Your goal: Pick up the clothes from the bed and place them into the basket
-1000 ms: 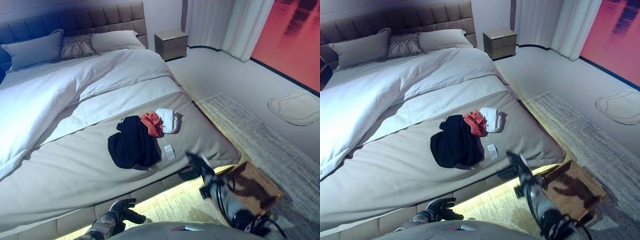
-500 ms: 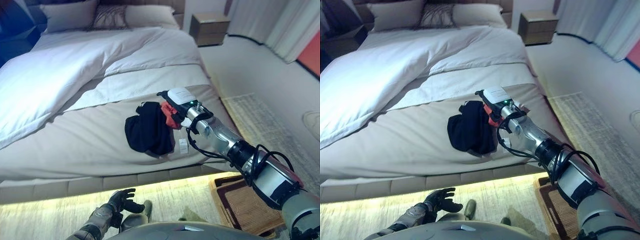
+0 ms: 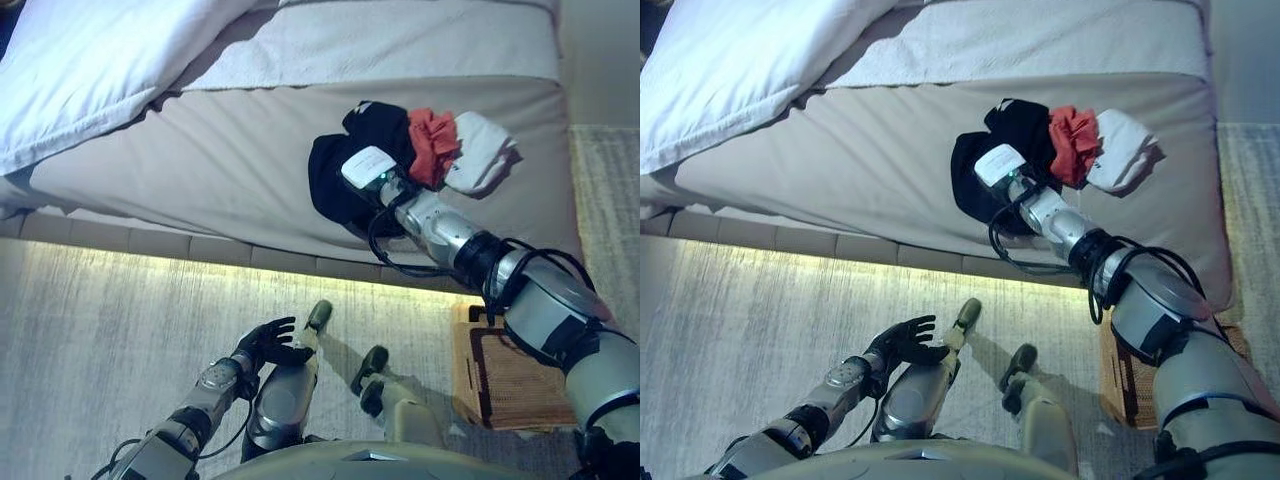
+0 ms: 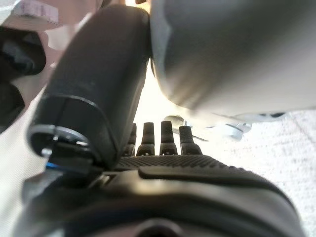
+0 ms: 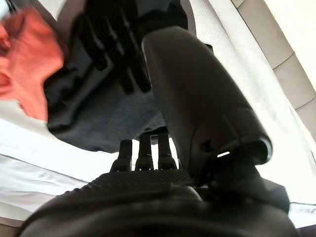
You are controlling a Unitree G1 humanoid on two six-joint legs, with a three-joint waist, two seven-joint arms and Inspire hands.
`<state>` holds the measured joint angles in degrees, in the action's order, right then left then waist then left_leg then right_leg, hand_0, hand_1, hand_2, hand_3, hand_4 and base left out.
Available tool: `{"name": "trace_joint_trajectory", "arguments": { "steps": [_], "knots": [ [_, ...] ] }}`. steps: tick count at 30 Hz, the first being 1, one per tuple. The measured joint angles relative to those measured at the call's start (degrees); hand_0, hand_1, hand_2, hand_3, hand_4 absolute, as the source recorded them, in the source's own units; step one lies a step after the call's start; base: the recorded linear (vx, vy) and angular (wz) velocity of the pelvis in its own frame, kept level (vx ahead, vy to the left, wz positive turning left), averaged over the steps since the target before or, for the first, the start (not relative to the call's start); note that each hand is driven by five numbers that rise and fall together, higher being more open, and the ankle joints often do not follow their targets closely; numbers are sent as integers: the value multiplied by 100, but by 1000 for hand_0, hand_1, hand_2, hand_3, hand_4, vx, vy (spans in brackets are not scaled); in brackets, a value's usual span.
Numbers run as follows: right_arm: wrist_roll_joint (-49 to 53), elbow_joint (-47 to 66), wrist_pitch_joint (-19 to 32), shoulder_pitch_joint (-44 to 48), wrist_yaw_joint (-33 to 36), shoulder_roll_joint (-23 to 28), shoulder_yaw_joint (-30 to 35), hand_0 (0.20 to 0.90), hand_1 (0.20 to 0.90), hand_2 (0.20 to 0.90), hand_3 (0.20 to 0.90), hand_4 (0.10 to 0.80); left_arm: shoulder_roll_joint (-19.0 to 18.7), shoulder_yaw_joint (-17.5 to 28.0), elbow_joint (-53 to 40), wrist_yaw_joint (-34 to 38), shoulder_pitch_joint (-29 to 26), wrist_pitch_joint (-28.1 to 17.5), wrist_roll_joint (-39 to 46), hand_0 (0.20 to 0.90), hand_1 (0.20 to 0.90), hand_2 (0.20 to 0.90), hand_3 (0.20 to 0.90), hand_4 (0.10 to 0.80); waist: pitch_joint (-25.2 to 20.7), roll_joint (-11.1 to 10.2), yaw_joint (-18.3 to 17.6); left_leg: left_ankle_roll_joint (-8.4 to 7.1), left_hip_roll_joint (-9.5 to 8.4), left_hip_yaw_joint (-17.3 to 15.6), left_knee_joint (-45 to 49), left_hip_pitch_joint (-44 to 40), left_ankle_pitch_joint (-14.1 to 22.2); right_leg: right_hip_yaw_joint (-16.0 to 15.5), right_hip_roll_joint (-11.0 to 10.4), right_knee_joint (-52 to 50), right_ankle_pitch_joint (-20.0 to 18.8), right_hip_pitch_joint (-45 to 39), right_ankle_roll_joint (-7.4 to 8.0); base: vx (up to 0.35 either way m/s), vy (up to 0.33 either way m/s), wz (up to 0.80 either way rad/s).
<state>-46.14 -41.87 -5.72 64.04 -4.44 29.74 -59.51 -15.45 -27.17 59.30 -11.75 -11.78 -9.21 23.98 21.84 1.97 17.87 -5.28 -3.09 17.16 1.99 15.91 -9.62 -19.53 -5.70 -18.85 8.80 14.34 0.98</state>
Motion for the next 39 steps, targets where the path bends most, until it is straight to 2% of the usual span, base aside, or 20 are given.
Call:
{"name": "trace_joint_trajectory", "arguments": {
  "steps": [5, 6, 9, 11, 17, 21, 27, 29, 31, 33, 34, 36, 37, 38, 39],
  "knots": [
    [-16, -683, -226, 806, -112, -11, -8, 900, 900, 900, 900, 800, -86, -63, -395, -220, -63, -135, 529, 900, 900, 900, 900, 800, 353, 7, 200, -4, -209, 75, 460, 505, 5, -99, -287, -767, 306, 574, -64, -111, 62, 16],
    [-34, -851, -248, 978, -117, 0, -7, 900, 900, 900, 900, 800, -123, -63, -569, -251, -63, -132, 669, 900, 900, 900, 900, 800, 465, 13, 260, -38, -243, 74, 607, 635, 51, -109, -365, -941, 363, 712, -79, -61, 42, 12],
    [-236, -1012, -438, 1165, -122, 96, 1, 900, 900, 900, 900, 800, -203, -64, -988, -357, -67, -156, 1046, 900, 900, 900, 900, 800, 760, 45, 389, -14, -352, 96, 1064, 945, 233, -123, -475, -1351, 515, 979, -144, -86, 34, 12],
    [-293, -1374, -539, 1214, -83, 87, 9, 900, 900, 900, 900, 800, -387, -244, -1499, -418, -15, -115, 1290, 900, 900, 900, 900, 800, 809, 82, 450, 30, -510, 119, 1530, 1359, 370, -126, -627, -1790, 710, 1335, -217, -61, 48, 21],
    [-622, -1863, -691, 1344, -92, 116, -26, 900, 900, 900, 900, 800, -796, -235, -2143, -518, 261, -121, 1951, 900, 900, 900, 900, 800, 848, 135, 527, 67, -681, 80, 2442, 2284, 652, -74, -778, -2571, 918, 2165, -320, -20, 32, 6],
    [-688, -2049, -715, 1684, -394, 314, -103, 900, 900, 900, 900, 800, -1026, -92, -2818, -598, 591, -115, 2574, 900, 900, 900, 900, 800, 905, 247, 554, 72, -756, -20, 2987, 2897, 753, 28, -874, -3082, 1021, 2751, -371, 0, 0, 0],
    [-602, -2216, -837, 1994, -721, 393, -202, 900, 900, 900, 900, 800, -1113, -2, -3305, -663, 794, -110, 2934, 900, 900, 900, 900, 800, 914, 261, 587, 57, -748, -44, 3051, 3221, 764, 39, -937, -3203, 1021, 3093, -371, -19, -13, 4],
    [-535, -2224, -886, 2042, -713, 454, -205, 900, 900, 900, 900, 800, -1127, 9, -3418, -668, 789, -112, 3056, 900, 900, 900, 900, 800, 913, 259, 608, 24, -721, -94, 3010, 3292, 786, 58, -940, -3171, 1021, 3198, -371, -43, -20, -5],
    [-415, -2223, -894, 2114, -690, 500, -219, 900, 900, 900, 900, 800, -1137, 12, -3481, -669, 787, -112, 3126, 900, 900, 900, 900, 800, 909, 252, 596, -82, -696, -163, 2939, 3338, 864, 102, -935, -3075, 1020, 3261, -370, -51, 0, -13],
    [-203, -2223, -879, 2183, -627, 509, -221, 575, 575, 575, 521, 421, -1193, 7, -3631, -667, 826, -105, 3231, 900, 900, 900, 900, 800, 909, 252, 606, -92, -681, -259, 2957, 3395, 918, 193, -911, -3075, 1018, 3342, -366, -43, 17, -27],
    [-132, -2253, -847, 2185, -569, 514, -222, 300, 300, 300, 200, 100, -1230, 17, -3705, -663, 831, -107, 3241, 900, 900, 900, 900, 800, 909, 252, 589, -95, -678, -289, 2953, 3395, 920, 221, -852, -3134, 1019, 3353, -367, -46, 19, -13],
    [3, -2297, -817, 2209, -498, 590, -223, 300, 300, 300, 200, 100, -1309, 17, -3884, -659, 826, -116, 3255, 900, 900, 900, 900, 800, 907, 244, 540, -205, -709, -398, 2954, 3425, 979, 421, -882, -3160, 1026, 3438, -382, -32, 9, 22],
    [48, -2296, -780, 2249, -438, 715, -256, 300, 300, 300, 200, 100, -1337, 11, -3971, -663, 810, -132, 3320, 900, 900, 900, 900, 800, 903, 219, 403, -119, -850, -476, 3779, 3727, 1164, 431, -1061, -3112, 1015, 3512, -391, -18, 0, 16],
    [60, -2224, -766, 2279, -343, 756, -274, 300, 300, 300, 200, 100, -1328, 19, -3984, -644, 857, -135, 3352, 900, 900, 900, 900, 800, 903, 227, 454, 265, -868, -472, 4914, 3821, 1599, 471, -1010, -3110, 1008, 3542, -372, -27, 5, -29],
    [89, -2093, -736, 2338, -294, 770, -399, 300, 300, 300, 200, 100, -1336, 63, -4017, -627, 997, -145, 3366, 900, 900, 900, 900, 800, 896, 248, 526, 275, -748, -327, 4695, 3373, 2233, 463, -848, -3224, 932, 3555, -242, -28, 4, -43]
  ]
}}
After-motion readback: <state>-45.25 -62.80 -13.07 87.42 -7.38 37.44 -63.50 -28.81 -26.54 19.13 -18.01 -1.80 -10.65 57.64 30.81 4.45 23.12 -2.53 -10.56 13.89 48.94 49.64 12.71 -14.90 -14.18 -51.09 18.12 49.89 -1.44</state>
